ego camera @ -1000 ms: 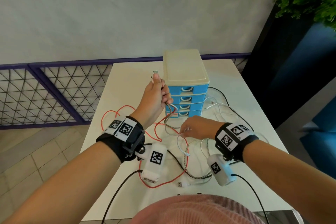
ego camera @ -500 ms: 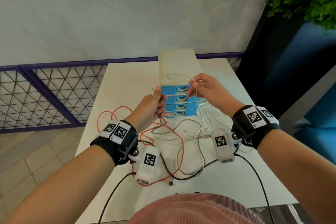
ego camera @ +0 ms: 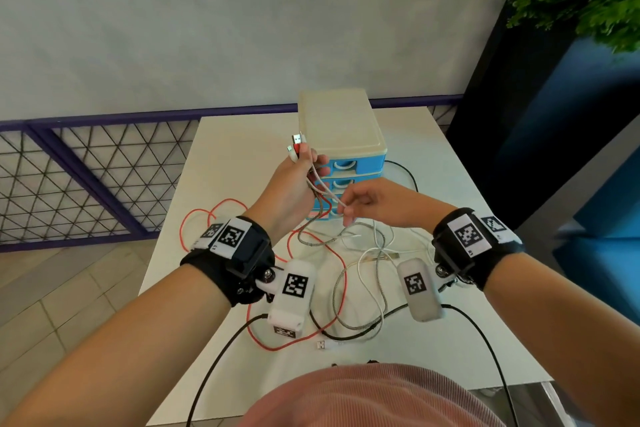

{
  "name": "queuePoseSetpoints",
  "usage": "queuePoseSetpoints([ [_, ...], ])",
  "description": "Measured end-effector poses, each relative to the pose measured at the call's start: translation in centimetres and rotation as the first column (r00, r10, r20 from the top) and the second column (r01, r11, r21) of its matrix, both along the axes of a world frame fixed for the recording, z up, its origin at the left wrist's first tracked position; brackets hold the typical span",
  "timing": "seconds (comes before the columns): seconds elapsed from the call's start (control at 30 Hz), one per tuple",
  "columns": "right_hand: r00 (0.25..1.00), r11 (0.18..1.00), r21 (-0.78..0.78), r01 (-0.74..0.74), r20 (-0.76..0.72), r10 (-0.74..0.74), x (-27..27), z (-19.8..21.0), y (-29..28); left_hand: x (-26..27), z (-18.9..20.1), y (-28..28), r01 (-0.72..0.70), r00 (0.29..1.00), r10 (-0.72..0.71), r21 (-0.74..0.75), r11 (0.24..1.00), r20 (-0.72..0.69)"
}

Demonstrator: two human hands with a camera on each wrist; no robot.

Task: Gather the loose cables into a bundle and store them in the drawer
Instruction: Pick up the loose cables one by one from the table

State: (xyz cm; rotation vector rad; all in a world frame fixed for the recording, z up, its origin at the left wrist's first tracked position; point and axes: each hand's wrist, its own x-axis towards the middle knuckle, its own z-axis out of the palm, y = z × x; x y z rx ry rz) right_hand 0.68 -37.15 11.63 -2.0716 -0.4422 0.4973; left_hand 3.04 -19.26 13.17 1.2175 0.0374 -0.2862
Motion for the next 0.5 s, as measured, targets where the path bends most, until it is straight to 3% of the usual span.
queuePoseSetpoints([
  [0.07, 1.000, 0.999, -0.050, 0.003, 0.000, -0.003, 0.0, -0.1, 0.1, -0.1, -0.1, -0.3, 0.008, 1.000, -0.008, -0.081, 0.997, -0.002],
  [0.13, 0.990, 0.992, -0.087, 0.088, 0.119, -0.077, -0.3, -0.4, 0.5, -0.3, -0.1, -0.5, 0.009, 1.000, -0.007, -0.156, 0.988, 0.017],
  [0.2, 0.927, 0.969, -0.017, 0.247, 0.294, -0.232, -0.9, -0.3, 1.3, -0.2, 0.0, -0.4, -0.013, 0.999, 0.018, -0.124, 0.992, 0.045],
  [0.27, 0.877, 0.954, 0.068, 0.291, 0.379, -0.294, -1.5, 0.4, 2.4, 0.0, 0.0, -0.2, -0.040, 0.997, 0.044, -0.075, 0.996, 0.061],
  [0.3, 0.894, 0.970, 0.049, 0.237, 0.379, -0.238, -1.8, 0.8, 3.0, 0.2, -0.1, 0.0, -0.051, 0.997, 0.055, -0.067, 0.996, 0.061],
  [0.37, 0.946, 0.981, -0.196, -0.003, 0.317, 0.066, -2.3, 1.4, 4.3, 0.6, -0.4, 0.1, -0.068, 0.997, 0.070, -0.045, 0.997, 0.045],
  [0.43, 0.909, 0.833, -0.478, -0.279, 0.148, 0.390, -3.0, 0.8, 5.8, 0.7, -0.6, 0.1, -0.074, 0.997, 0.074, -0.037, 0.997, 0.024],
  [0.5, 0.844, 0.650, -0.615, -0.447, -0.048, 0.535, -3.8, -0.8, 7.0, 0.6, -0.6, 0.3, -0.053, 0.998, 0.054, -0.037, 0.998, 0.026],
])
